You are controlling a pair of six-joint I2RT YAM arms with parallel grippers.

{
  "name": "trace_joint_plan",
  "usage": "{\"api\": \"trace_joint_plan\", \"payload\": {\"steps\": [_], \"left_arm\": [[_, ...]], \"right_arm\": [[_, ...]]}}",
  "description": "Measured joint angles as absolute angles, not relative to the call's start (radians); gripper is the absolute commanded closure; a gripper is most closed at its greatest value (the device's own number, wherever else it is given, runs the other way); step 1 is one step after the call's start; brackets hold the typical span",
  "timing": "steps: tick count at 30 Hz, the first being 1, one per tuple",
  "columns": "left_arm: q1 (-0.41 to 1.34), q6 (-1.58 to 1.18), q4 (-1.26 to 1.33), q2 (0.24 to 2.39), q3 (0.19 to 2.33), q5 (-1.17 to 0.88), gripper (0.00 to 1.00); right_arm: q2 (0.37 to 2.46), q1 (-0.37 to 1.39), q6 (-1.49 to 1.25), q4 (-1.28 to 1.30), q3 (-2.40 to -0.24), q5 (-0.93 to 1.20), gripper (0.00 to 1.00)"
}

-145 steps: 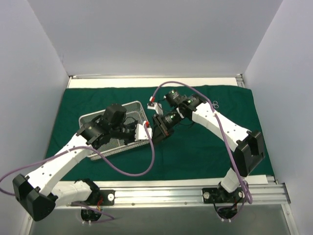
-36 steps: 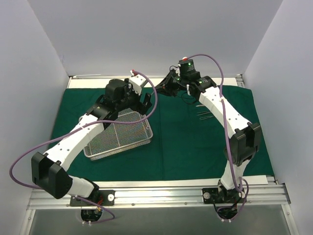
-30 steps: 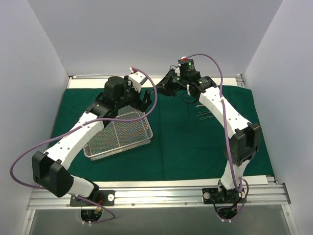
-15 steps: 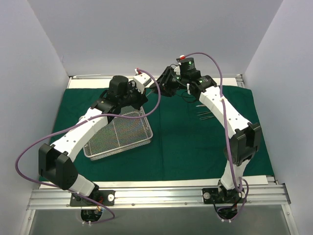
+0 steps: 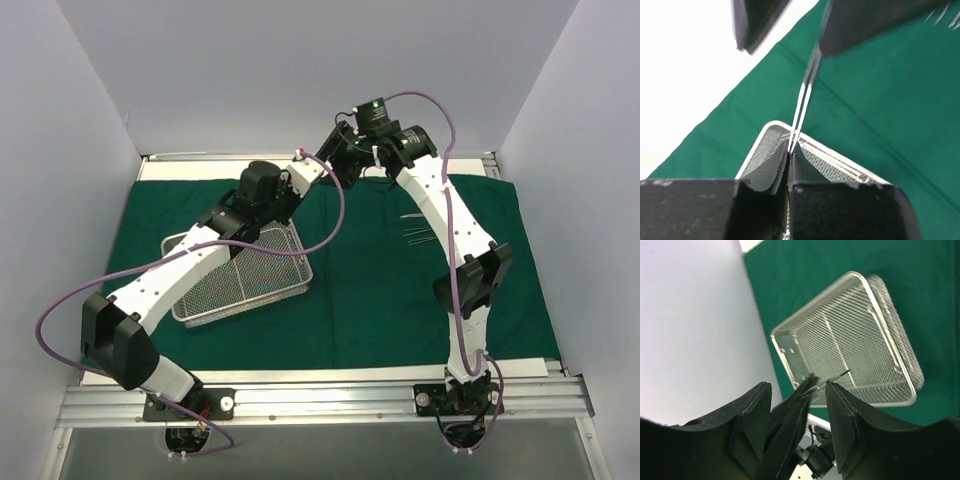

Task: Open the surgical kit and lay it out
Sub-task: Place the medical item in the surgical kit.

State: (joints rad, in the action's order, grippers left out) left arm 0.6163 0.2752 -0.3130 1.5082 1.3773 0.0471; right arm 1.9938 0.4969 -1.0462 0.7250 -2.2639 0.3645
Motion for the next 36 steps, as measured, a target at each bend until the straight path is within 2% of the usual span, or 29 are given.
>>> {"api": "trace_joint_plan", "payload": {"steps": [8,18,25,36], "left_arm": [[0.675,0.336,-0.334,1.512,1.379,0.176,0.98],[0.68,0.356,-0.333,1.53,1.407,0.257,0.98],[0.68,0.351,-0.333,1.542,1.407,0.292,0.98],[0.69,0.356,-0.333,1.543,1.407,0.321,0.98]], "right_arm": [[2.022,0.529,-1.079,0.819,-2.265,0.322,0.57],[2.021,0.527,-1.1,0.845,-2.262,0.289,0.57],[2.003,0.524,-1.134,0.828,-2.181,0.273,0.57],[2.003,0.531,-1.179,0.784,-2.183,0.27,0.58]]}}
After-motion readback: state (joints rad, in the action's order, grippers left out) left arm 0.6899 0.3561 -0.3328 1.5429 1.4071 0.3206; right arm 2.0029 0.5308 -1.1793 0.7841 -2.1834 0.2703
